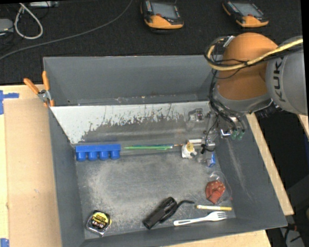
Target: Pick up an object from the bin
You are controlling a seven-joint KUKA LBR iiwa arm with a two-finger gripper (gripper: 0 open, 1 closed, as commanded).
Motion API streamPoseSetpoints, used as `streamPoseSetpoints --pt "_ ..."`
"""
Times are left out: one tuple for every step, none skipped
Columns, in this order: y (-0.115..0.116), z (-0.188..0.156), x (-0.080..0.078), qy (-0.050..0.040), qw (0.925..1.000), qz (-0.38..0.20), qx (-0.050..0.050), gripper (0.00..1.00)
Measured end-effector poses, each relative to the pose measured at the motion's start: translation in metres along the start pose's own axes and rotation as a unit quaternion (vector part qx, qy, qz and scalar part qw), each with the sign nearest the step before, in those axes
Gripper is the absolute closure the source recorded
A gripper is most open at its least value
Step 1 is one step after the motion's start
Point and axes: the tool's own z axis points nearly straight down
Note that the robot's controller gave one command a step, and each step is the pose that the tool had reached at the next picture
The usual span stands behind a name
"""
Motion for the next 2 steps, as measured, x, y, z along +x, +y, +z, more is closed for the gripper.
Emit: streamPoseSetpoints --pt "0.0 -0.005 -0.001 -0.0041 1.0 -0.001 0.0 0.0" --pt "-0.071 0.086 0.042 -0.0029 0.9982 -0.06 0.0 0.0"
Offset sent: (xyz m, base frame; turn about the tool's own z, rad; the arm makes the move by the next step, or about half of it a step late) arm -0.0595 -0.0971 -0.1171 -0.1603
